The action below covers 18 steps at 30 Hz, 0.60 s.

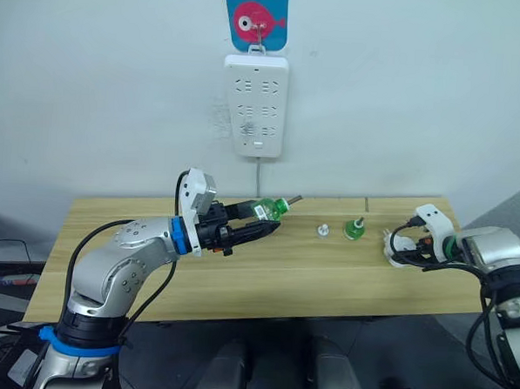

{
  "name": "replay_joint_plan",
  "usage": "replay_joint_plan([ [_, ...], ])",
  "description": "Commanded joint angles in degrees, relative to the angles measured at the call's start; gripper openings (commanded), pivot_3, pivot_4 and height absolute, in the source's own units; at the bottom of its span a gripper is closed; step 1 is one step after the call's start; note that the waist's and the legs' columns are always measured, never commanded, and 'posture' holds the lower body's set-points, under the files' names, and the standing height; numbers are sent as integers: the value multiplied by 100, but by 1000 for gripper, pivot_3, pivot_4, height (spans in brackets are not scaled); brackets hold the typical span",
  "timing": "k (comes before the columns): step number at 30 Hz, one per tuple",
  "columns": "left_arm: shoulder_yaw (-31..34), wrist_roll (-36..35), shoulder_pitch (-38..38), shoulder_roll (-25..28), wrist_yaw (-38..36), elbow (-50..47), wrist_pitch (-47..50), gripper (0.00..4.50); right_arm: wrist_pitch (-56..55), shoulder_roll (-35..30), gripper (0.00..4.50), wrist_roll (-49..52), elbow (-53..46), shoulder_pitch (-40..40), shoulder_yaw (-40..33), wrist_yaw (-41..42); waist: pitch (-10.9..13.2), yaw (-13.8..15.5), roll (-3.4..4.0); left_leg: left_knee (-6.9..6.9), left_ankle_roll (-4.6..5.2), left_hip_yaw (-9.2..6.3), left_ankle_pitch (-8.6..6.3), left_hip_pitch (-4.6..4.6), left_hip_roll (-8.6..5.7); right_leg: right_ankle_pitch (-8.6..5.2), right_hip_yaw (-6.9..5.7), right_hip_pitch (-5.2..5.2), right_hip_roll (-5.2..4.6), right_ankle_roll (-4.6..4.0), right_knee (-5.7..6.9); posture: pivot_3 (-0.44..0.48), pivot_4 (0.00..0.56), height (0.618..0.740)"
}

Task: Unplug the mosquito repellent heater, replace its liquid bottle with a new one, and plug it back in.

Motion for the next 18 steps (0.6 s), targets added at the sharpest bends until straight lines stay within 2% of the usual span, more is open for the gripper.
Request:
replay_joint_plan([
  [1, -16, -296, 46, 140, -374, -279, 54, 2277, 1194, -605, 2952, 1132, -1351, -79, -305, 1237, 1, -7, 2, 0, 0, 1, 0, 0, 3, 0, 0, -1, 1, 0, -1, -43, 262, 740],
  [4, -151, -409, -1, 171, -675, -255, 117, 2277, 2842, -704, 2952, 2482, -1932, -410, -935, 1772, 2, -18, 1, 0, 2, 2, -3, 1, 18, 0, -3, 4, 4, -1, -7, -55, 260, 740],
  [6, -309, -330, -92, 88, -778, -159, 47, 2277, 3682, -472, 2952, 3228, -1934, -740, -1397, 1667, 2, -17, -1, 0, 11, 7, -9, 1, 25, 1, -3, 6, 4, -3, -11, -55, 260, 740],
  [11, -562, -134, -395, -208, -783, 166, -159, 2277, 3857, -118, 2952, 4745, -1503, -1261, -1666, 482, 3, 24, -3, 2, 9, 4, -7, 0, 28, 6, -8, 10, 4, -12, -13, -93, 253, 740],
  [18, -669, 69, -718, -557, -705, 473, -340, 2277, 3857, -31, 2952, 6822, -1627, -1166, -1812, -1413, 5, 5, -5, 2, 4, 8, -5, -7, 26, 7, -7, 0, -1, -12, -11, -100, 255, 740],
])
